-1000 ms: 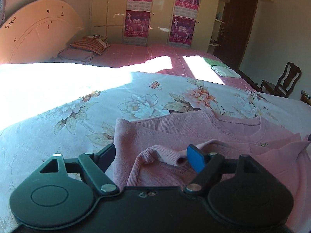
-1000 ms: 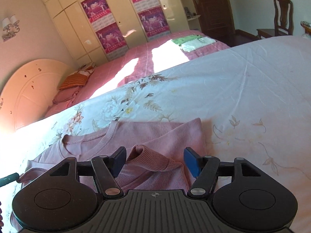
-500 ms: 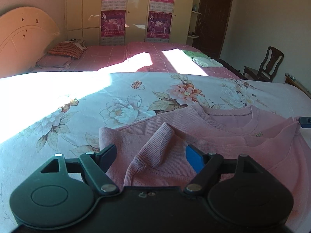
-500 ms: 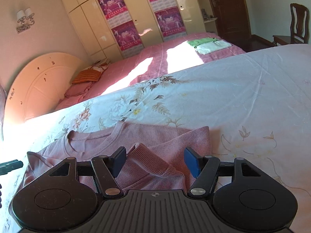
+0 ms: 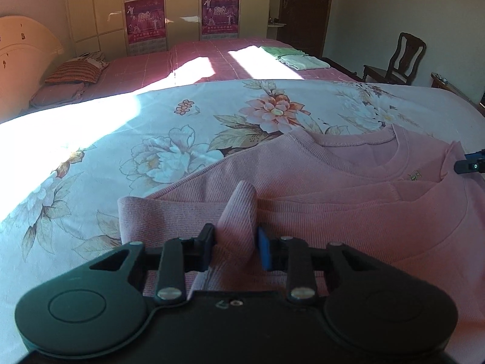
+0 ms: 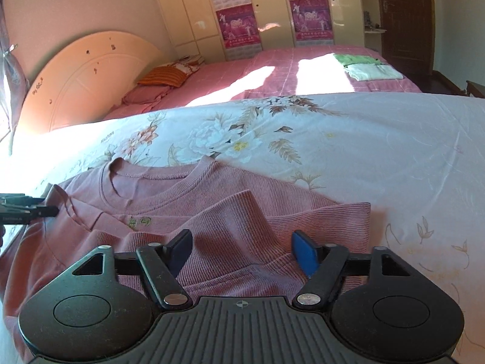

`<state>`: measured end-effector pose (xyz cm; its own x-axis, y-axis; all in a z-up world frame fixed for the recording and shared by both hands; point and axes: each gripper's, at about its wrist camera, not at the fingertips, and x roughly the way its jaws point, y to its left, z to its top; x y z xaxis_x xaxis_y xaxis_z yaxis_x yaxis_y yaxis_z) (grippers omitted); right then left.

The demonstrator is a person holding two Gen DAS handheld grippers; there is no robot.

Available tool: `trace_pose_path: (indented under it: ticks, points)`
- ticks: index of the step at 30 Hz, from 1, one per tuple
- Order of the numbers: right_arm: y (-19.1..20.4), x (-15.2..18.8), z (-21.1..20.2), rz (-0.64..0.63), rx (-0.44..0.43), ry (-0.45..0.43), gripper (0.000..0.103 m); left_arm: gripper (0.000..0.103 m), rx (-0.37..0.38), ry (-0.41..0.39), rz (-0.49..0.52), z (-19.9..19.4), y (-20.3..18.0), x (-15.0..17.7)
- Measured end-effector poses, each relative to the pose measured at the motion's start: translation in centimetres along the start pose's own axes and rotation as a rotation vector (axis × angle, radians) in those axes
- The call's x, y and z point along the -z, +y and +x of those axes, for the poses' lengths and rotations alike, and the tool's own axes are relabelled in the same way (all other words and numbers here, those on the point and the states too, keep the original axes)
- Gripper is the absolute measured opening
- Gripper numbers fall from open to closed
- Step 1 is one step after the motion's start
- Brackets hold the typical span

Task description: Fold small clothes

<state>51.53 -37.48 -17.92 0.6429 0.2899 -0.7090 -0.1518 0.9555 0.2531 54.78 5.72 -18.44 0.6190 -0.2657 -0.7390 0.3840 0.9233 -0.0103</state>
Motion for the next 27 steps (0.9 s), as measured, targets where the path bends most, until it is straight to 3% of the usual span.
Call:
trace_pose_path:
  ticks: [2, 5, 10, 13, 16, 22, 24, 26, 27]
  points:
    - [0.5, 0.1, 0.4, -0.034, -0.001, 0.026, 0.015, 0.010, 0.003, -0.015, -0.006, -0.6, 0.1, 0.1]
    - [0.9, 0.4, -0.3, -0.064, 0.015, 0.004, 0.007, 0.009, -0.010, -0.065, -0.007, -1.8, 0.1, 0.3]
    - [0.1, -0.4, -3.4, 0.010, 0.099, -0.162, 0.005, 0.009, -0.072, -0.224, -0.115, -4.4, 0.5, -1.0]
    - [-0.1, -1.5, -3.5, 0.029, 0.158, -0.204, 0.004, 0.009, -0.103, -0.258, -0.164, -4.3, 0.8, -2.4]
    - [-0.7, -2.4, -2.3, 0.088, 0.182, -0.211, 0.004, 0.009, -0.133, -0.244, -0.247, -2.8, 1.4, -3.5]
    - [-1.0, -2.3, 1.9, 0.074, 0.264, -0.130, 0.004, 0.009, -0.212, -0.133, -0.249, 1.4, 1.1, -2.0]
    - [-1.3, -1.9, 2.9, 0.058, 0.306, -0.103, 0.004, 0.024, -0.248, -0.090, -0.229, 2.3, 1.0, -1.3]
    - [-1.8, -1.6, 3.6, 0.065, 0.318, -0.075, 0.004, 0.031, -0.267, -0.088, -0.194, 2.2, 0.9, -1.0]
    - [-1.8, -1.6, 3.3, 0.061, 0.318, -0.083, 0.004, 0.046, -0.278, -0.078, -0.181, 1.7, 0.9, -0.9]
